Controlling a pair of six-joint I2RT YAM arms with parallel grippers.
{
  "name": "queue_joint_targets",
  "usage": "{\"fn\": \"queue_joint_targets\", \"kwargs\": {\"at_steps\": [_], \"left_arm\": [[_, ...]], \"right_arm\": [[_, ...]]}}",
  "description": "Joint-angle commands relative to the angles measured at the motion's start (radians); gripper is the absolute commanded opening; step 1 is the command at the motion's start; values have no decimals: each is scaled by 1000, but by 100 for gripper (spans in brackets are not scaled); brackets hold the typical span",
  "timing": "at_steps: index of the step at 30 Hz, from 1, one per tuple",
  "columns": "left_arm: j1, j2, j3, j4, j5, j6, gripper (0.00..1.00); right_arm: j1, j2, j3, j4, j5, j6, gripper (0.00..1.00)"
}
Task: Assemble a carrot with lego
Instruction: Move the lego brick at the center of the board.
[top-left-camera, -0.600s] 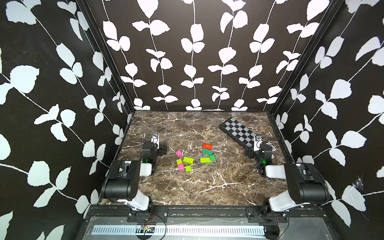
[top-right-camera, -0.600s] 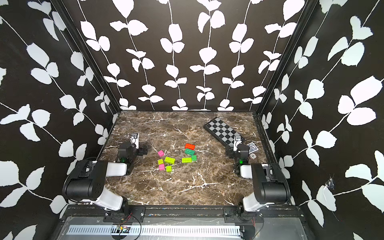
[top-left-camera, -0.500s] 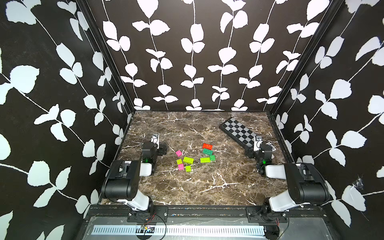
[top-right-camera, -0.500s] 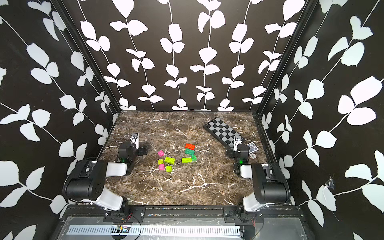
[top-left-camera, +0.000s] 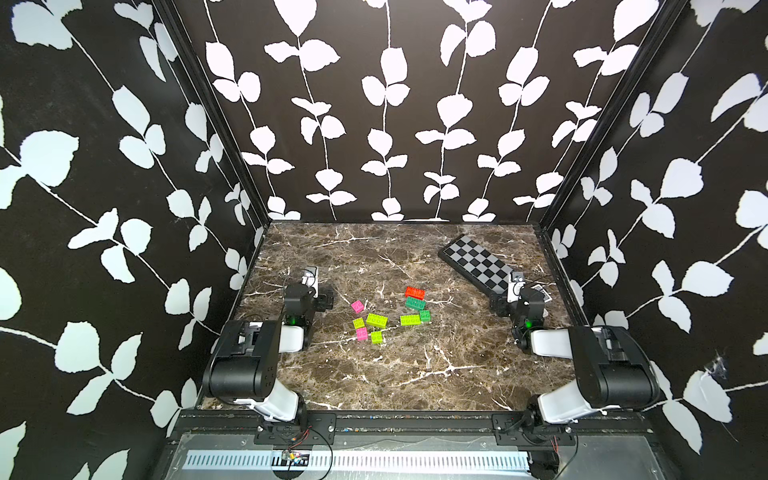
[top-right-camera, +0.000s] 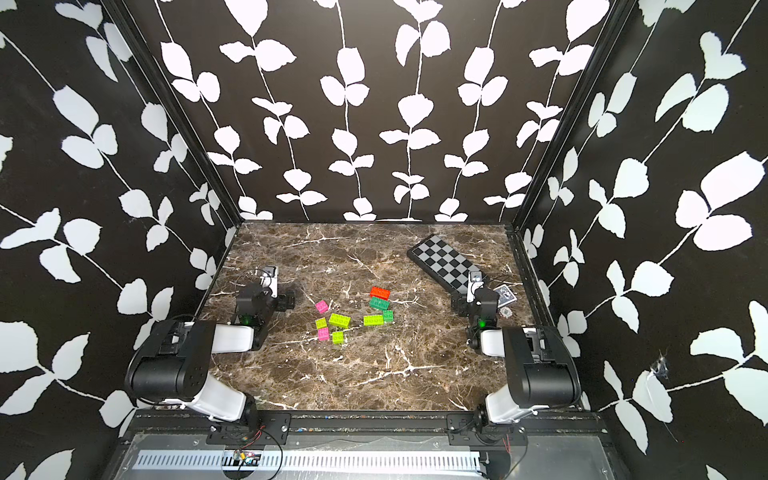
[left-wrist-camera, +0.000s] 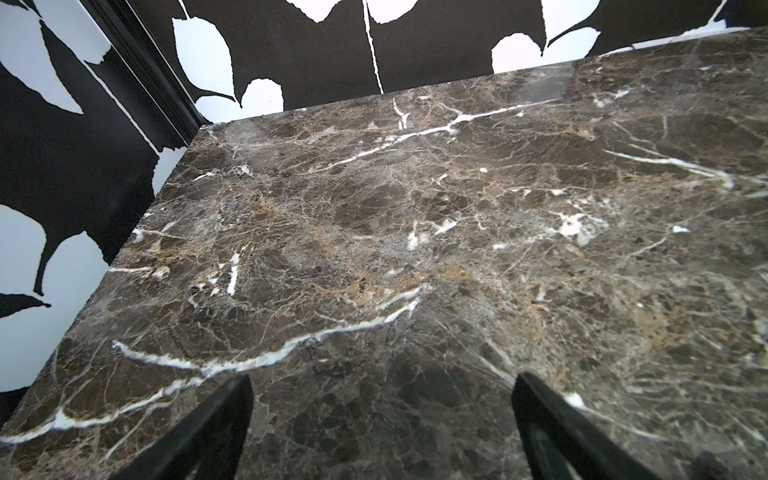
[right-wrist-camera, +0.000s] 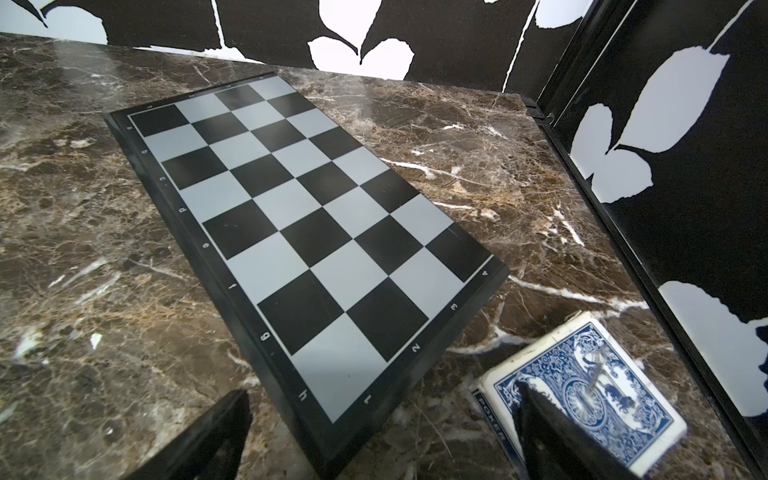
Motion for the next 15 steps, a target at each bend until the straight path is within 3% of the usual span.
{"fn": "queue_joint_targets", "kwargs": {"at_steps": [1, 3, 5, 9, 11, 15], "left_arm": [[5, -2, 13, 20, 4, 3, 99], [5, -13, 14, 36, -11, 1, 99], [4, -83, 30, -71, -42, -11, 99], [5, -274, 151, -470, -165, -184, 99], [5, -332, 201, -578, -97, -246, 99], [-16, -389, 222, -613, 137, -441, 97]], "right_arm": [[-5, 5, 35, 38, 6, 0, 99], [-4, -22, 31, 48, 76, 27, 99], [-4, -134, 38, -70, 164, 58, 99], [-15, -393, 50, -238, 204, 148, 99], [-16, -486, 102, -389, 187, 171, 99], [-9, -628, 146, -553, 21, 215, 99]]}}
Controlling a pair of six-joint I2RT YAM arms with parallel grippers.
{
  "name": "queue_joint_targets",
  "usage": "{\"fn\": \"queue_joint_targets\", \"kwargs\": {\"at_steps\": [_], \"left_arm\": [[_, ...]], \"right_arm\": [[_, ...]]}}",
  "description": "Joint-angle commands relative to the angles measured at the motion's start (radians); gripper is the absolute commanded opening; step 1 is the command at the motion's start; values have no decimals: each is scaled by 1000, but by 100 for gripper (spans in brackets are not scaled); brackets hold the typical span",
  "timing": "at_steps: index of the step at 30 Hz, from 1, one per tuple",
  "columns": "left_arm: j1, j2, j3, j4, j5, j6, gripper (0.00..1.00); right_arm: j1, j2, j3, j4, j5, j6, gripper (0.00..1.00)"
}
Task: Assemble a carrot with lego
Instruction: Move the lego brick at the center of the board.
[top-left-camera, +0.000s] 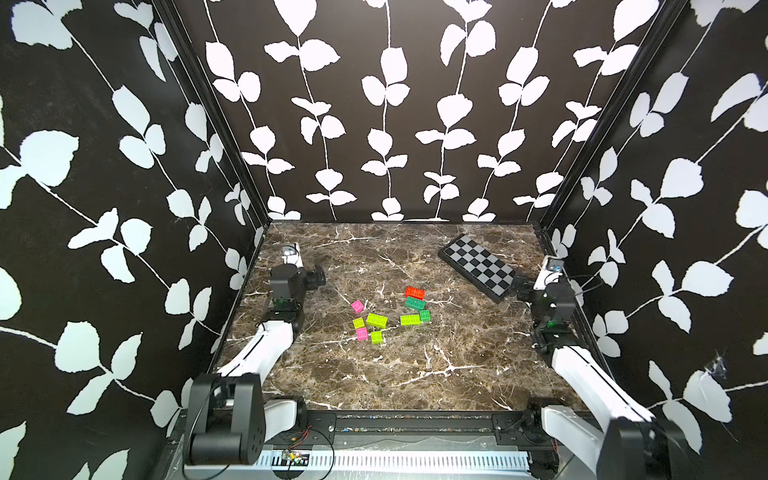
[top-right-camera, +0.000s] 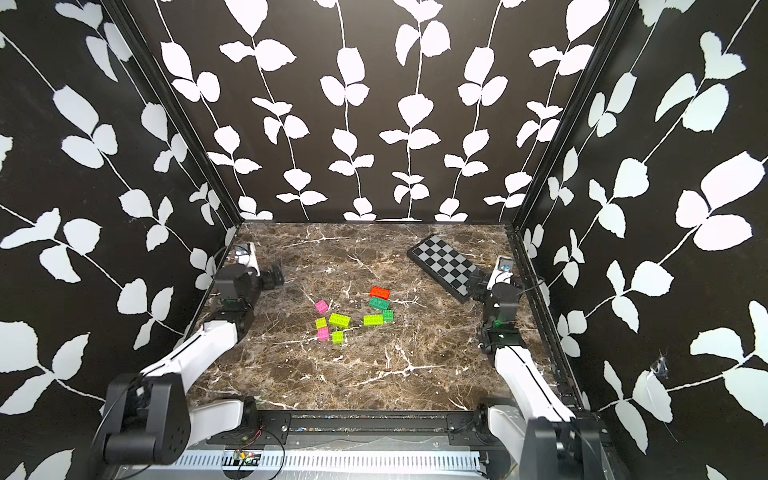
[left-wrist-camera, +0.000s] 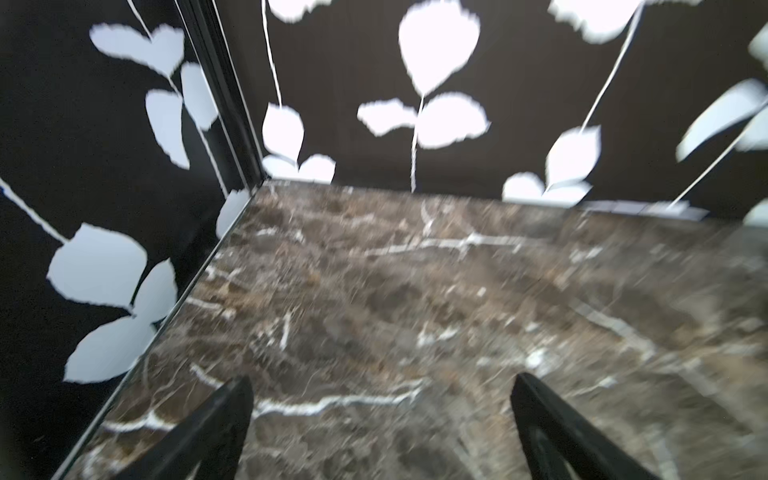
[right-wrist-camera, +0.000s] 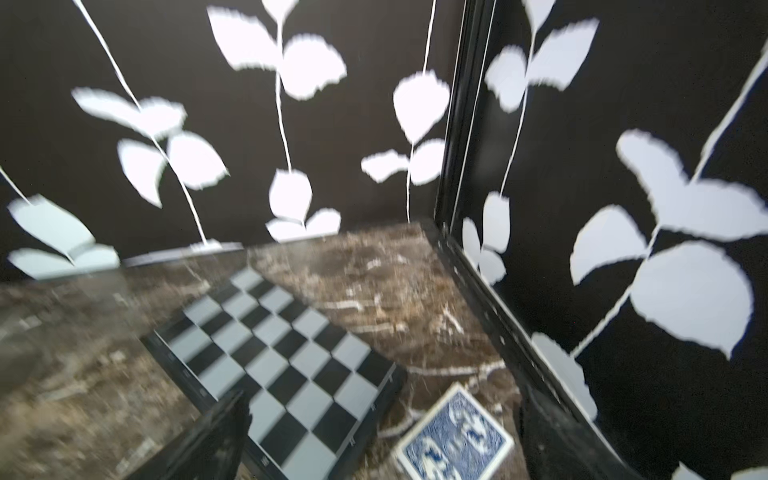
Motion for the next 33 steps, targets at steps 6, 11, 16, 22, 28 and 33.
{"fn": "queue_joint_targets", "kwargs": {"at_steps": [6, 11, 16, 22, 28, 33], "left_arm": [[-276, 18, 163, -558, 169, -186, 91], [-428, -1, 201, -861, 161, -192, 86], [-501, -52, 206, -1094, 221, -223, 81], [-527, -3, 199, -1144, 340, -209, 68], [-528, 86, 159, -1017, 435, -230, 59], [-566, 182, 148, -915, 403, -274, 60]], "right_arm": [[223, -105, 154, -499, -138, 94, 97], [505, 13, 214, -642, -123, 136, 95], [701, 219, 235, -564, -153, 234, 94], [804, 496, 307, -357, -285, 293, 84], [798, 714, 383, -275, -325, 316, 65], [757, 793, 432, -282, -350, 323, 52]]}}
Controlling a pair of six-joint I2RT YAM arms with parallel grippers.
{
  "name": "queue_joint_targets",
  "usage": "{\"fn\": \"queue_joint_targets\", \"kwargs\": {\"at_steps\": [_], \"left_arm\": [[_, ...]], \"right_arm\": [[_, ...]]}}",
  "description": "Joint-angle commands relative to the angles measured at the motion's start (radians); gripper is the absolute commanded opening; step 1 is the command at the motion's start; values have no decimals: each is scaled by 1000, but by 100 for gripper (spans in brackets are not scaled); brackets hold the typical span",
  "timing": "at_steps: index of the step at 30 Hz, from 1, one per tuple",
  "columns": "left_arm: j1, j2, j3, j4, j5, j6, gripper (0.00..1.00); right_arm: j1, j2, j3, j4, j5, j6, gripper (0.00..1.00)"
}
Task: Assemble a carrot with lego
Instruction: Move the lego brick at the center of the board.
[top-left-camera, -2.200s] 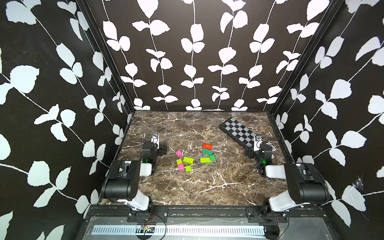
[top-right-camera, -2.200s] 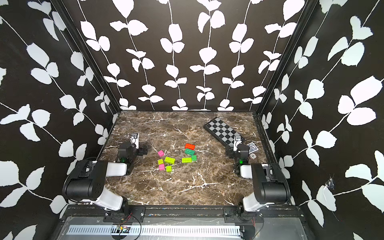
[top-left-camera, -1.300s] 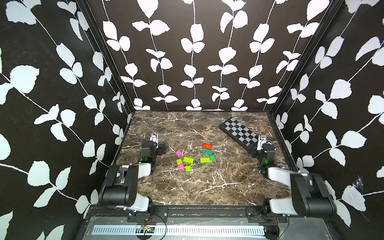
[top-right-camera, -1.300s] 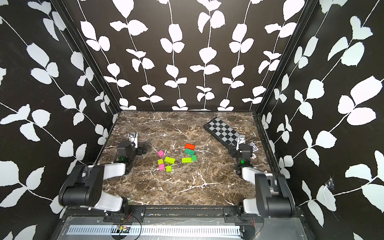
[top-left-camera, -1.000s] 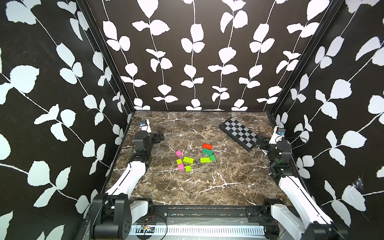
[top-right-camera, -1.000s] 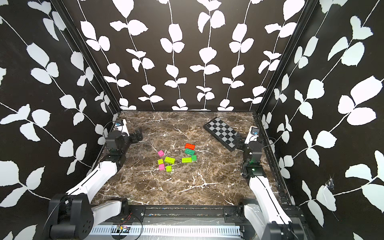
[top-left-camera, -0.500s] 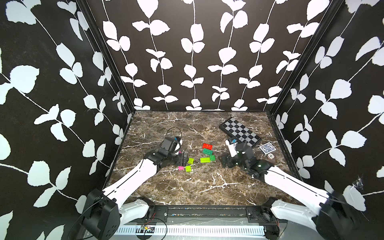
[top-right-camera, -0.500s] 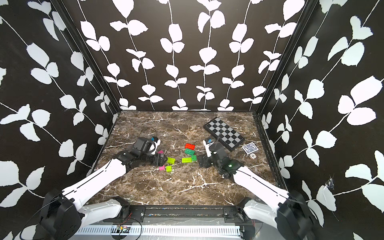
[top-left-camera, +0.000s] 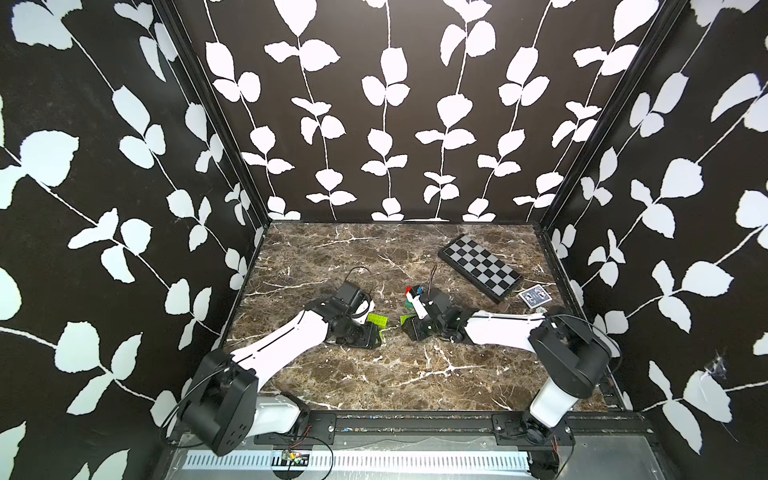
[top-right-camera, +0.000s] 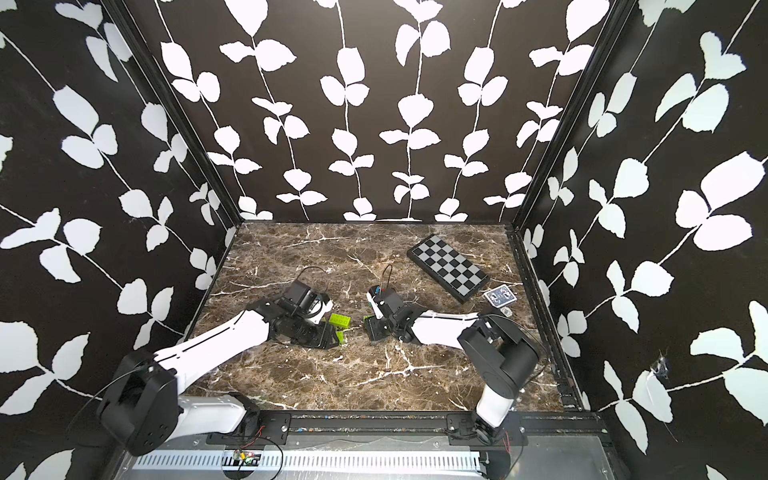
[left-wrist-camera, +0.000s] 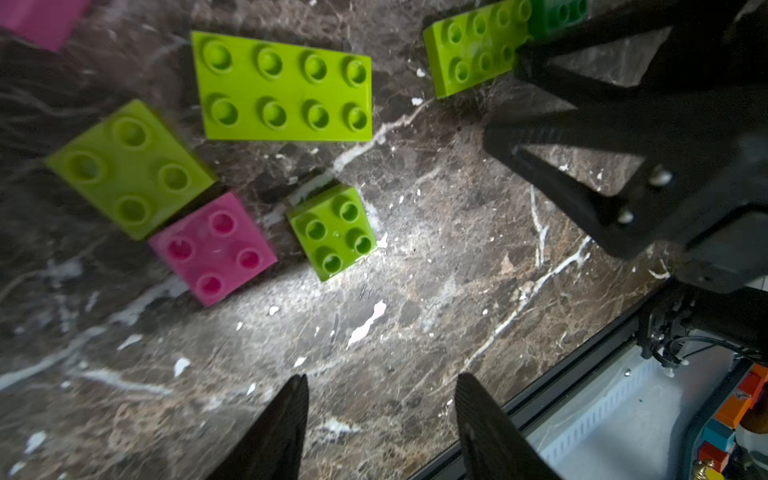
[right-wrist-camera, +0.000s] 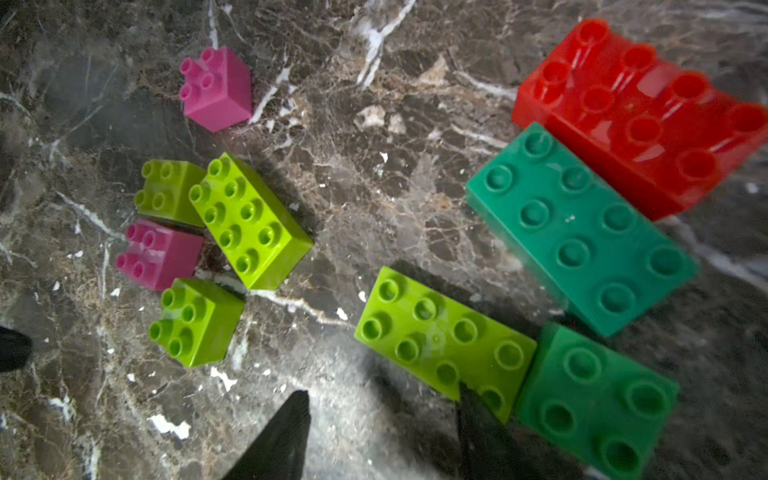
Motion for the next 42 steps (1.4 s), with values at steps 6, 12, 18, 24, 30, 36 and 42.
{"fn": "queue_joint_targets", "kwargs": {"at_steps": [6, 12, 18, 24, 30, 36, 42], "left_arm": [[-28, 68, -33, 106, -131, -39, 65], [-49, 153, -16, 219, -139, -52, 65], [-88, 242, 45, 208, -238, -32, 58], [-122, 286, 75, 204, -274, -27, 43], [-269, 279, 127, 166, -286, -155, 36], [-301, 360, 182, 141, -326, -239, 36], [-298, 356, 194, 139, -286, -230, 57]], "right_arm": [[-72, 57, 69, 39, -12, 12, 50], [-144, 94, 116, 54, -14, -4, 49], [-187, 47, 126, 21, -15, -34, 52], [-225, -75, 61, -16, -30, -43, 61], [-299, -235, -21, -89, -46, -47, 64], [-328, -289, -60, -132, -29, -57, 68], [-314, -248, -61, -119, 24, 15, 68]]}}
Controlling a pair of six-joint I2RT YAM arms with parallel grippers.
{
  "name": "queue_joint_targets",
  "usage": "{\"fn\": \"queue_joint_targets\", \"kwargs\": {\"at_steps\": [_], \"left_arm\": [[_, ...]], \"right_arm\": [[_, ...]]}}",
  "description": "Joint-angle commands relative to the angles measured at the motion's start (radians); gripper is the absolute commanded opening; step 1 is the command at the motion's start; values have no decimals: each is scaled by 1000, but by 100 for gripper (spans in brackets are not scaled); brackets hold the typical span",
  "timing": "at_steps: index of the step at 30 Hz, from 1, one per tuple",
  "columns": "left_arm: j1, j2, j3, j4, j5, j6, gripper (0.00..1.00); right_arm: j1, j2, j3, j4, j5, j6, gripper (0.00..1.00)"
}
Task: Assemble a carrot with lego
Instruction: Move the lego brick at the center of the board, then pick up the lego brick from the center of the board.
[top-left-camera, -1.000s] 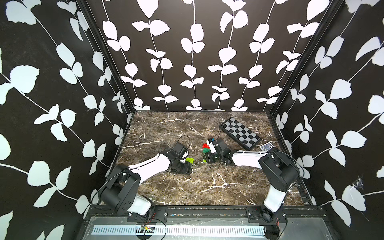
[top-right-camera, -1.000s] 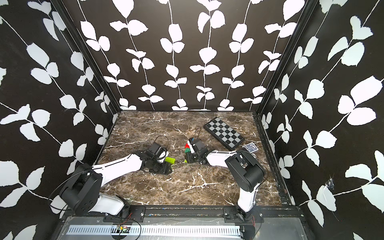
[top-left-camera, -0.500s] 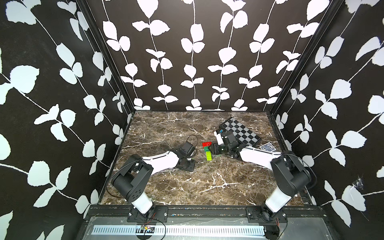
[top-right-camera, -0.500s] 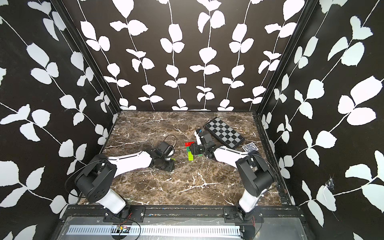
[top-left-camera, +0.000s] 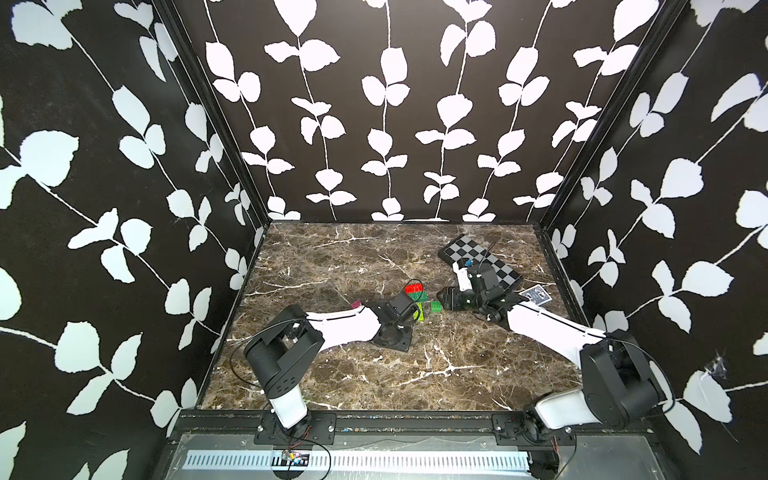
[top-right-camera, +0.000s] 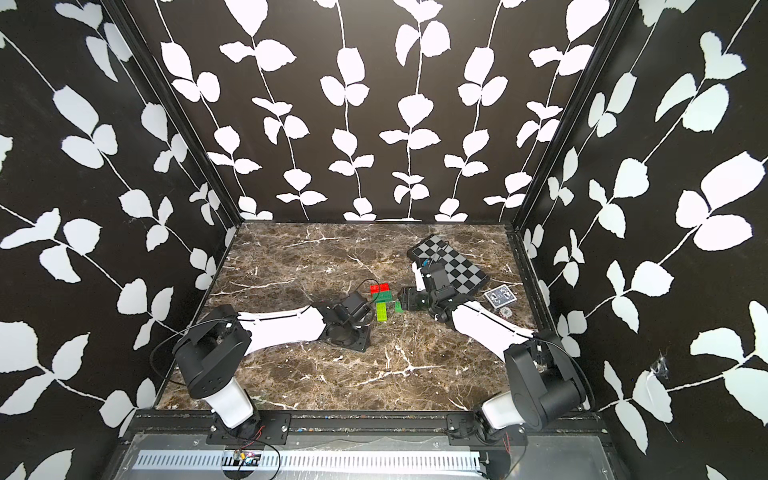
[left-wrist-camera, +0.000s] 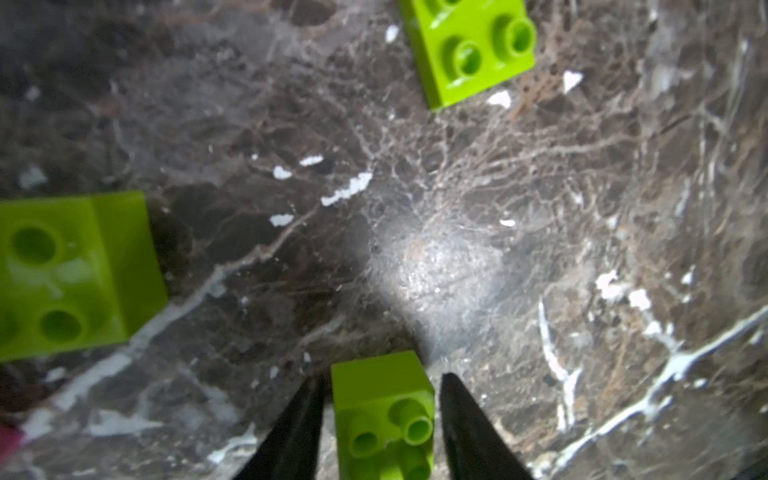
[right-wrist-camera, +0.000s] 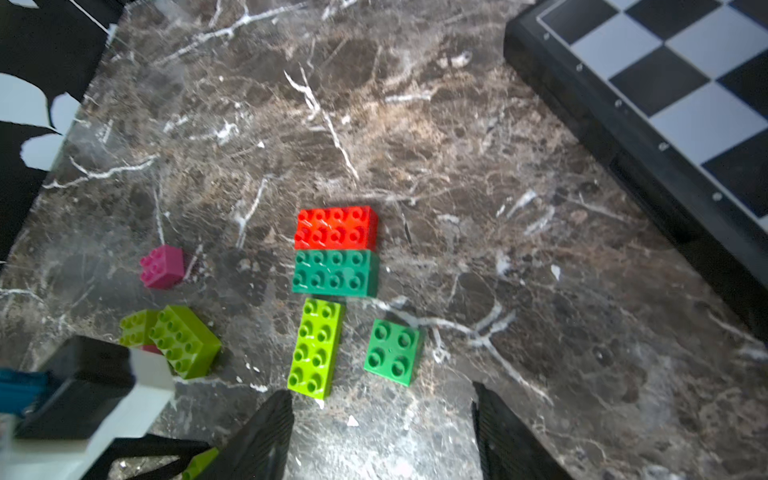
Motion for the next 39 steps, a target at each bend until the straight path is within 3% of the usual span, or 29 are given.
{"fn": "queue_joint_targets", "kwargs": {"at_steps": [1, 6, 16, 26, 31, 34, 39], "left_arm": [[8, -24, 10, -47, 11, -5, 61], [46, -79, 0, -43, 107, 21, 67], [70, -27, -44, 75, 378, 21, 66], [72, -52, -68, 69, 393, 30, 67], [109, -83, -74, 40, 373, 57, 67], [169, -136, -77, -2, 336, 96, 67], [288, -266, -83, -38, 221, 148, 68]], "right_arm": [[29, 37, -7, 6, 71, 39, 69], [91, 114, 30, -17, 183, 74, 68], [114, 255, 94, 13, 200, 100, 66], [114, 326, 139, 32, 209, 102, 51], [114, 337, 159, 9, 220, 106, 35], [120, 271, 145, -57, 247, 125, 26], [255, 59, 112, -261, 387, 281, 25]]}}
